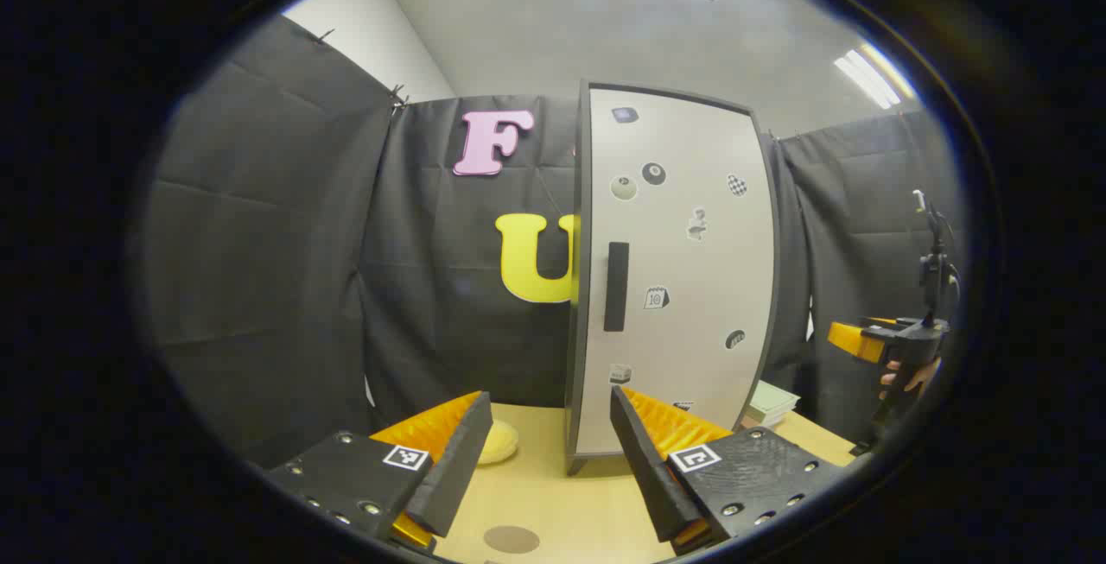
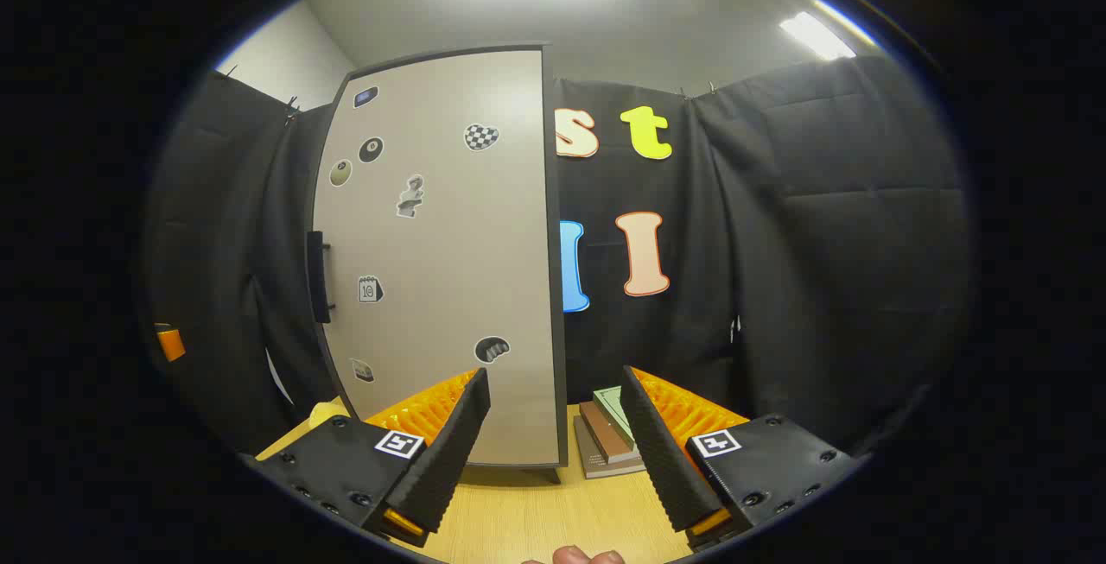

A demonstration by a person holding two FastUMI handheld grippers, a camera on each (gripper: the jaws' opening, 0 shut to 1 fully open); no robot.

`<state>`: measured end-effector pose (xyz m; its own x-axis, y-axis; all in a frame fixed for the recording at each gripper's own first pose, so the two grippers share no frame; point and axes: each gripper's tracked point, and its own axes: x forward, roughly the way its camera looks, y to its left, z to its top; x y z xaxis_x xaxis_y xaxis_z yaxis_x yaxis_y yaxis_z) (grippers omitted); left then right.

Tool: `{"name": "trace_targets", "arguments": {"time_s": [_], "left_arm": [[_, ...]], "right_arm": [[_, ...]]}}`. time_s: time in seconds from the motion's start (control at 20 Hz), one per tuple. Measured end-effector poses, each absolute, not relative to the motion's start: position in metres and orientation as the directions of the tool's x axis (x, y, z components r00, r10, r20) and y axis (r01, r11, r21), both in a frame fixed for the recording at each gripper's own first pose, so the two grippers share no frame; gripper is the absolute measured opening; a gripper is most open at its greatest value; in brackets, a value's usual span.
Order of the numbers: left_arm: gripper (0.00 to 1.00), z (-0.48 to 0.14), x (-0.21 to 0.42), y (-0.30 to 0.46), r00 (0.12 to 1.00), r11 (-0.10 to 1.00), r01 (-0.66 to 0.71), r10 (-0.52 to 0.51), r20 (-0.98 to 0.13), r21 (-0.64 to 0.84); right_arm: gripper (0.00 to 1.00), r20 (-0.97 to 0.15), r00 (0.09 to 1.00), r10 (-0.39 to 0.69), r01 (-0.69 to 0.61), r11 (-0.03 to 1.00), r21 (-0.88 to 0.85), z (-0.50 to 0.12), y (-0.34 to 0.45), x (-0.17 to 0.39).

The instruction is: Open the cabinet door with the right hand, grasp the bottle in the cabinet with the left hand and place it on the coaster, then close the cabinet door with the right hand.

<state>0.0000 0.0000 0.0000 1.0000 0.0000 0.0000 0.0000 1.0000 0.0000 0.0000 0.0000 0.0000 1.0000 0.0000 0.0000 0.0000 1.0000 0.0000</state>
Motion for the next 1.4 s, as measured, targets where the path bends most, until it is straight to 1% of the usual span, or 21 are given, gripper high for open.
{"name": "trace_targets", "arguments": {"time_s": [0.1, 0.15, 0.2, 0.25, 0.3, 0.35, 0.4, 0.45, 0.5, 0.65, 0.7, 0.8, 0.85, 0.9, 0.95, 1.0, 1.05, 1.1, 1.2, 1.35, 1.4], "left_arm": [[0.85, -0.001, -0.005, 0.004, 1.000, 1.000, 0.003, -0.003, 0.001, 0.007], [0.82, 0.000, -0.007, 0.005, 1.000, 1.000, 0.002, -0.003, 0.004, 0.012], [0.82, 0.001, -0.008, 0.006, 1.000, 1.000, 0.006, -0.006, 0.010, 0.014], [0.82, 0.002, -0.009, 0.006, 1.000, 1.000, 0.011, -0.011, 0.015, 0.011], [0.85, 0.003, -0.009, 0.006, 1.000, 1.000, 0.019, -0.019, 0.018, 0.007], [0.82, 0.002, -0.007, 0.005, 0.999, 1.000, 0.027, -0.027, 0.019, 0.004], [0.82, 0.000, -0.006, 0.006, 0.999, 0.999, 0.033, -0.033, 0.021, 0.003], [0.82, 0.000, -0.004, 0.006, 0.999, 0.999, 0.037, -0.037, 0.022, 0.006], [0.85, -0.003, -0.002, 0.008, 0.999, 0.999, 0.040, -0.040, 0.019, 0.010], [0.85, -0.004, 0.002, 0.006, 0.998, 0.998, 0.059, -0.059, 0.018, 0.017], [0.82, -0.006, 0.002, 0.007, 0.998, 0.998, 0.066, -0.066, 0.017, 0.015], [0.85, -0.011, 0.004, 0.008, 0.997, 0.997, 0.071, -0.071, 0.011, 0.015], [0.85, -0.014, 0.004, 0.010, 0.997, 0.997, 0.071, -0.071, 0.006, 0.019], [0.82, -0.016, 0.006, 0.010, 0.998, 0.997, 0.069, -0.069, 0.001, 0.025], [0.82, -0.019, 0.007, 0.011, 0.998, 0.997, 0.067, -0.067, -0.002, 0.031], [0.85, -0.022, 0.005, 0.013, 0.998, 0.997, 0.066, -0.066, -0.005, 0.034], [0.85, -0.027, 0.003, 0.015, 0.998, 0.997, 0.065, -0.064, -0.011, 0.033], [0.85, -0.031, 0.003, 0.016, 0.998, 0.998, 0.062, -0.061, -0.020, 0.029], [0.82, -0.042, -0.002, 0.020, 0.998, 0.998, 0.055, -0.054, -0.038, 0.014], [0.82, -0.058, -0.008, 0.028, 0.997, 0.999, 0.036, -0.037, -0.072, -0.013], [0.85, -0.061, -0.010, 0.031, 0.996, 0.999, 0.029, -0.031, -0.078, -0.018]], "right_arm": [[0.93, 0.003, 1.000, 0.004, -0.004, 1.000, -0.002, 0.001, 0.005, -0.004], [0.96, -0.004, 1.000, 0.009, -0.009, 1.000, 0.001, 0.001, 0.009, -0.006], [0.96, -0.007, 1.000, 0.014, -0.014, 1.000, 0.003, 0.002, 0.013, -0.007], [0.93, -0.005, 1.000, 0.012, -0.012, 1.000, 0.002, 0.004, 0.014, -0.008], [0.97, -0.003, 1.000, 0.009, -0.009, 1.000, -0.002, 0.005, 0.015, -0.009], [0.93, -0.006, 1.000, 0.007, -0.007, 1.000, -0.004, 0.005, 0.017, -0.012], [0.96, -0.006, 1.000, 0.008, -0.008, 1.000, -0.003, 0.007, 0.019, -0.013], [0.93, -0.005, 1.000, 0.006, -0.006, 1.000, -0.004, 0.007, 0.021, -0.014], [0.93, -0.007, 1.000, 0.006, -0.006, 1.000, -0.008, 0.008, 0.023, -0.015], [0.92, -0.012, 1.000, 0.002, -0.003, 1.000, -0.013, 0.008, 0.027, -0.015], [0.96, -0.015, 1.000, 0.004, -0.004, 1.000, -0.008, 0.008, 0.029, -0.014], [0.96, -0.022, 1.000, 0.010, -0.009, 1.000, 0.004, 0.010, 0.034, -0.012], [0.93, -0.026, 1.000, 0.011, -0.011, 1.000, 0.008, 0.011, 0.036, -0.010], [0.97, -0.029, 0.999, 0.014, -0.014, 1.000, 0.011, 0.013, 0.038, -0.007], [0.93, -0.026, 0.999, 0.022, -0.021, 1.000, 0.015, 0.017, 0.042, -0.004], [0.93, -0.019, 0.999, 0.029, -0.029, 0.999, 0.017, 0.022, 0.045, 0.000], [0.97, -0.009, 0.999, 0.035, -0.035, 0.999, 0.016, 0.027, 0.049, 0.004], [0.93, -0.005, 0.999, 0.041, -0.041, 0.999, 0.015, 0.033, 0.054, 0.009], [0.93, 0.004, 0.998, 0.064, -0.064, 0.998, 0.018, 0.045, 0.067, 0.020], [0.96, 0.001, 0.993, 0.115, -0.115, 0.992, 0.041, 0.062, 0.097, 0.038], [0.96, -0.001, 0.990, 0.139, -0.138, 0.989, 0.050, 0.070, 0.110, 0.045]]}}
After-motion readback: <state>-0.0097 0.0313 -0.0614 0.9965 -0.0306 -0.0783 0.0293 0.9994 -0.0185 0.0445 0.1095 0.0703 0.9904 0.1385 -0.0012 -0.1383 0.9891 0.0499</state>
